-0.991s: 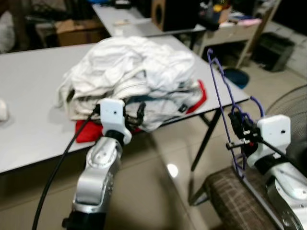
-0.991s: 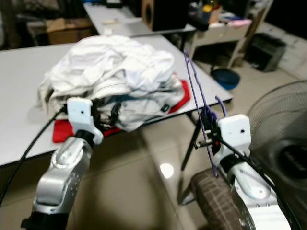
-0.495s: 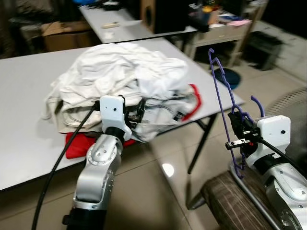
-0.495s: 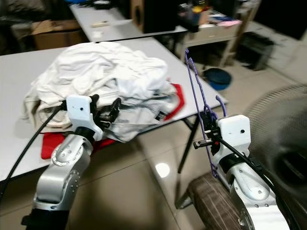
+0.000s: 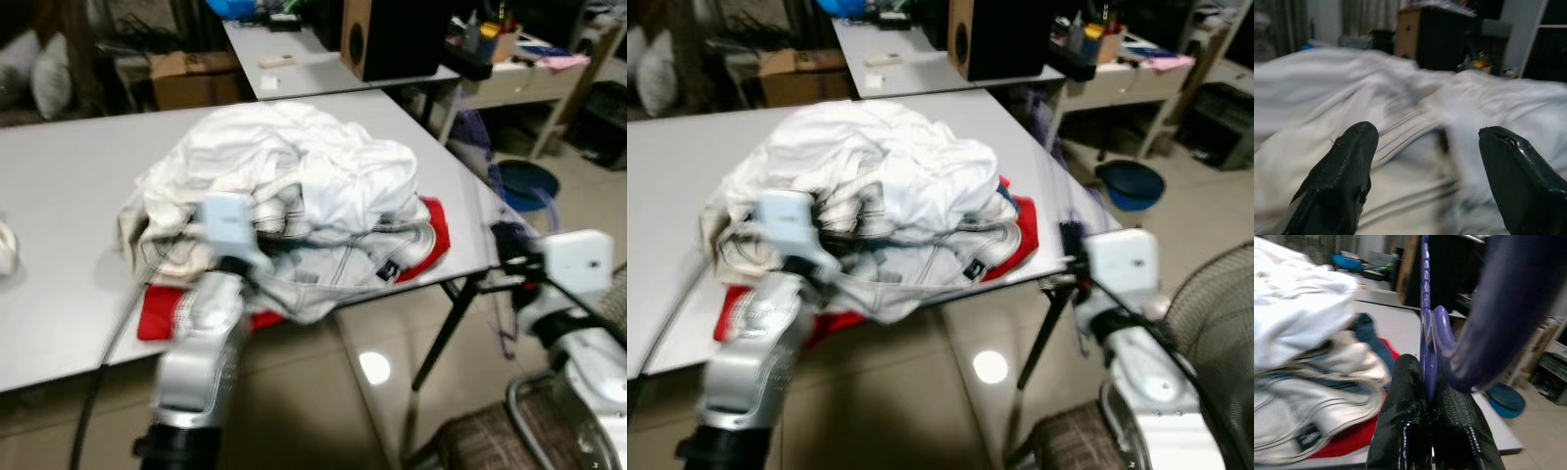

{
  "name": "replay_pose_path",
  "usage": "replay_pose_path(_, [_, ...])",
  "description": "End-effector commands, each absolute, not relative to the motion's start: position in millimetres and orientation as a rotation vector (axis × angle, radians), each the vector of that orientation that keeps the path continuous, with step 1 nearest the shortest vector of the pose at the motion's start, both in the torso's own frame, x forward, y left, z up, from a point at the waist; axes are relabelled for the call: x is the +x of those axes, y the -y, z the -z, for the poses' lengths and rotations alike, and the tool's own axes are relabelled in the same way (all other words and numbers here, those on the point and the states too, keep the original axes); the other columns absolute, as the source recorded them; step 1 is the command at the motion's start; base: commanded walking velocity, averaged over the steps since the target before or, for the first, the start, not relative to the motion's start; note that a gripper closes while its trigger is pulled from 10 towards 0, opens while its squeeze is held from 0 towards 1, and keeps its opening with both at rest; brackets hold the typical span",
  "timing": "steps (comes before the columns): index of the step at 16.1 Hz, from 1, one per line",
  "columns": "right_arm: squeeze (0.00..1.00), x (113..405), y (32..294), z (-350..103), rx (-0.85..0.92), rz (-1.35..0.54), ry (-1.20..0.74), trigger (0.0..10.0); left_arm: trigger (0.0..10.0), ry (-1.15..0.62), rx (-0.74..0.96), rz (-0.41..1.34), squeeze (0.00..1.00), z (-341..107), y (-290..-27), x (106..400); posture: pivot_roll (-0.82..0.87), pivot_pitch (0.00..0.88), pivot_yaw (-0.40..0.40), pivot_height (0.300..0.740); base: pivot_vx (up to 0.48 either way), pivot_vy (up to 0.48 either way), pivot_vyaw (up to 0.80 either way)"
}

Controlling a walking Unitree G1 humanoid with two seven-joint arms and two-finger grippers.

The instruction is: Hang hanger

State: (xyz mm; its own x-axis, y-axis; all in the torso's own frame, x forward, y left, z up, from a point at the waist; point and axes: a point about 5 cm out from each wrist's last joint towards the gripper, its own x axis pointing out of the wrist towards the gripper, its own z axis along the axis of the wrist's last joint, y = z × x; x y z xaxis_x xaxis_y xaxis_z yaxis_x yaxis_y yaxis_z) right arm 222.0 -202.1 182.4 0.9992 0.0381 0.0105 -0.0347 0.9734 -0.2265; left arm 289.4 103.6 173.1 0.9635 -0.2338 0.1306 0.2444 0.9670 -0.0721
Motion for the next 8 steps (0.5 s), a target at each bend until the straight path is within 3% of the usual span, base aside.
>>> replay_pose_path(1, [0.0, 222, 200, -190, -0.23, -0.038, 0.061, 10.0, 10.0, 0.143, -0.057, 0.218, 0.0, -178, -113, 292, -0.08, 0.004, -0.033, 0.74, 0.0, 0.0, 0.0])
replay_pose_path(2, [0.0, 223, 200, -190, -0.229, -0.035, 0.065, 10.0, 10.0, 0.169, -0.061, 0.231, 0.14, -182, -115, 295, -0.08, 0.0, -0.027, 0.74, 0.0, 0.0, 0.0])
replay_pose_path(3, [0.0, 223, 200, -190, -0.228, -0.031, 0.069, 10.0, 10.0, 0.189, -0.029, 0.229, 1.0, -186, -118, 299, -0.08, 0.0, -0.018, 0.74, 0.0, 0.0, 0.0])
replay_pose_path(6, [0.0, 224, 199, -191, -0.22, -0.042, 0.084, 10.0, 10.0, 0.225, 0.044, 0.207, 1.0, -194, -124, 308, -0.08, 0.0, 0.0, 0.74, 0.0, 0.0, 0.0])
replay_pose_path(7, [0.0, 224, 194, -192, -0.212, -0.094, 0.094, 10.0, 10.0, 0.192, 0.101, 0.17, 0.0, -191, -130, 318, -0.08, 0.0, 0.023, 0.74, 0.0, 0.0, 0.0])
replay_pose_path(8, [0.0, 224, 191, -192, -0.212, -0.13, 0.097, 10.0, 10.0, 0.169, 0.113, 0.142, 0.0, -189, -135, 325, -0.08, 0.0, 0.032, 0.74, 0.0, 0.0, 0.0])
